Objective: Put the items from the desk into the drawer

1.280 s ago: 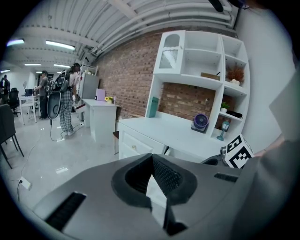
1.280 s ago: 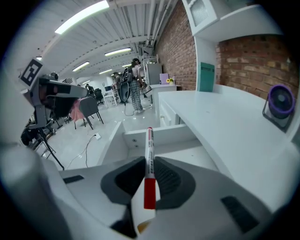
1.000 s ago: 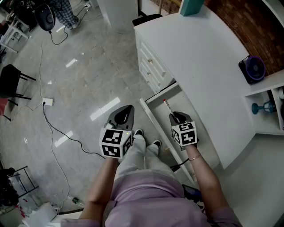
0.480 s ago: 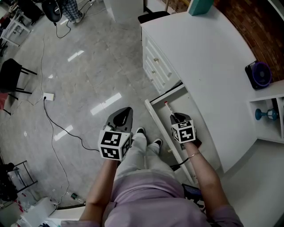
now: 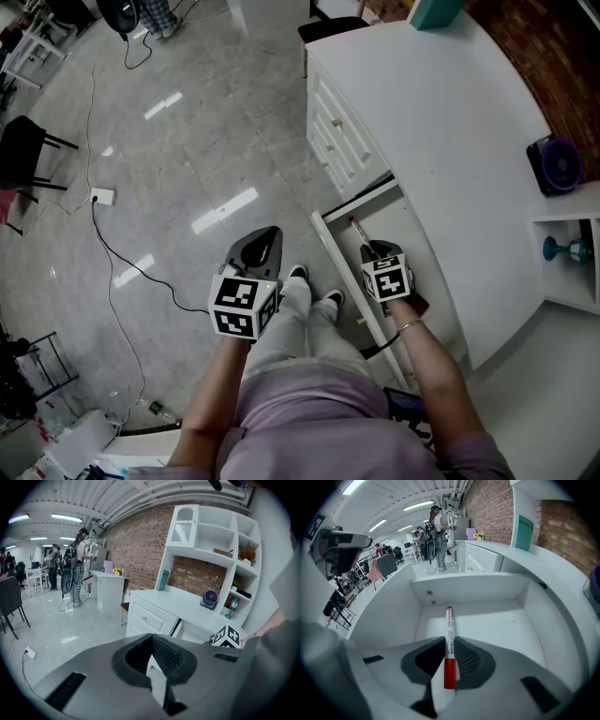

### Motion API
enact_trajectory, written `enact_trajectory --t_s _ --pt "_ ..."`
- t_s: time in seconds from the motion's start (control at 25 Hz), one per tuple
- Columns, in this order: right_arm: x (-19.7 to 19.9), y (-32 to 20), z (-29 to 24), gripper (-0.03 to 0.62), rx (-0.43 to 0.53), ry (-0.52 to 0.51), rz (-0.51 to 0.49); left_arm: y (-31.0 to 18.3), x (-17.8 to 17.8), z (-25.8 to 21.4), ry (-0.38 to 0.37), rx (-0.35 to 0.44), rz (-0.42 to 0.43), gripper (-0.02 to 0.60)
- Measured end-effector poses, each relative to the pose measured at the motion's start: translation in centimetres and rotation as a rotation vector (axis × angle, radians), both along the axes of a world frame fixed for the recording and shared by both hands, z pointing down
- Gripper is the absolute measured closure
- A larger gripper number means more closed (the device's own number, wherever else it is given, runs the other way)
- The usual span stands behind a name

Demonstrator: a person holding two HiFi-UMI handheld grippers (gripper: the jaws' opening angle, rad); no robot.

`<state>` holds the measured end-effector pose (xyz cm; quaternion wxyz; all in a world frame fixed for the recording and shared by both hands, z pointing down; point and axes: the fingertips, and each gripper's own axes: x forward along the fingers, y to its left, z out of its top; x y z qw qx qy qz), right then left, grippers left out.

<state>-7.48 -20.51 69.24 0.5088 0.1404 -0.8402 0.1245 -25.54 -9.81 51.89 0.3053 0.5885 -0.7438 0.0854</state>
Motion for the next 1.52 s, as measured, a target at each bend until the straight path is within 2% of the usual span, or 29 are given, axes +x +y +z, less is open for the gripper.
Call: enact_trajectory --t_s 0.96,1.28,1.52 --pt "-0.2 -0.4 1.9 0.522 -0.002 0.039 -0.001 -0.7 -0.7 0.4 0.005 -0.012 0.005 0.581" --pt "-0.1 -0.2 1.6 0.487 -0.021 0.014 0.019 -0.2 -0.5 0.0 -0.011 -0.016 0.007 0.581" --pt "0.0 -0.5 -0.2 0.488 -0.009 -0.052 0.051 -0.2 0.1 0.0 -0.015 -0.014 0.019 0.581"
